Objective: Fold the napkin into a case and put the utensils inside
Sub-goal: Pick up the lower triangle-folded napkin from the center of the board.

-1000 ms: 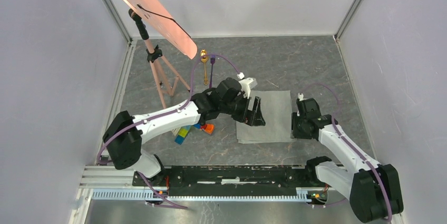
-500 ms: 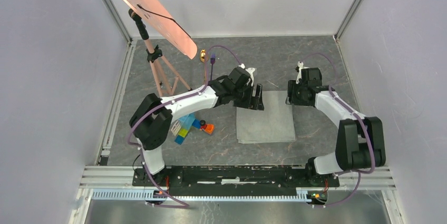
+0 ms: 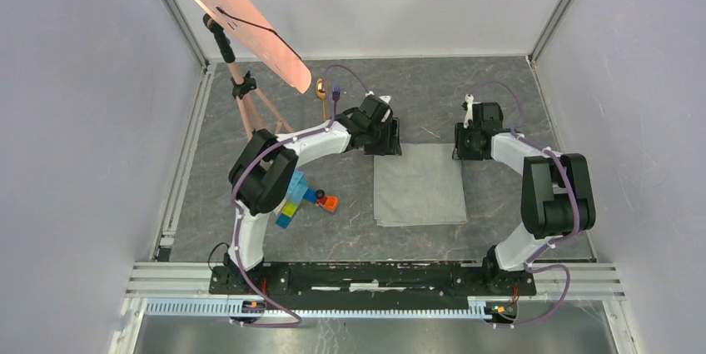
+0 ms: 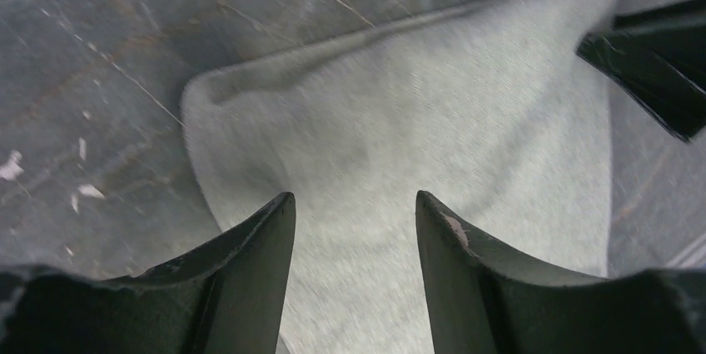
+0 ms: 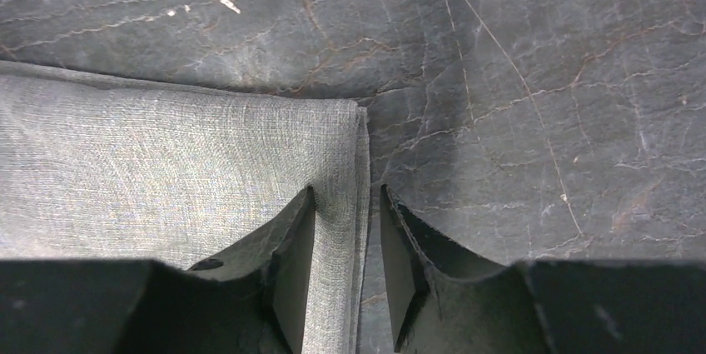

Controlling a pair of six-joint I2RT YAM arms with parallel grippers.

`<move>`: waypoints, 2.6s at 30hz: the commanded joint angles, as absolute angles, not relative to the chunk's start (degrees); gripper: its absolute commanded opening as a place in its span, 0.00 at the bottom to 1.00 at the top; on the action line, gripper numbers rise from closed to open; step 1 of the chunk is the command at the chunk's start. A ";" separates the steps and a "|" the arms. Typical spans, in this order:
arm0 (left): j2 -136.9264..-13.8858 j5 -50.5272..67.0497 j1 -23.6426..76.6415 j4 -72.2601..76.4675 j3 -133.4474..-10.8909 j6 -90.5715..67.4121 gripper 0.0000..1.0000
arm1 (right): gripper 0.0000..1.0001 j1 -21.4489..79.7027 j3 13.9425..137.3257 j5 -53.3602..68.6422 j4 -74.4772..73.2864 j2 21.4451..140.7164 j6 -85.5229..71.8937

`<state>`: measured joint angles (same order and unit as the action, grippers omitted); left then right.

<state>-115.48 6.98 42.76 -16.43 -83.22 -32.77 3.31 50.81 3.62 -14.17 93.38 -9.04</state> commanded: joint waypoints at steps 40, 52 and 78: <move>-79.77 15.54 46.51 -11.30 -54.77 -38.28 0.68 | 0.41 14.97 45.25 -25.44 -31.84 73.49 -10.30; -63.04 8.02 46.49 -14.33 -48.46 -37.41 0.70 | 0.98 46.74 52.07 -2.86 -37.94 79.42 -21.98; -54.85 7.02 46.41 -18.32 -46.53 -36.07 0.72 | 0.37 55.90 49.98 -13.37 -34.64 94.33 -29.10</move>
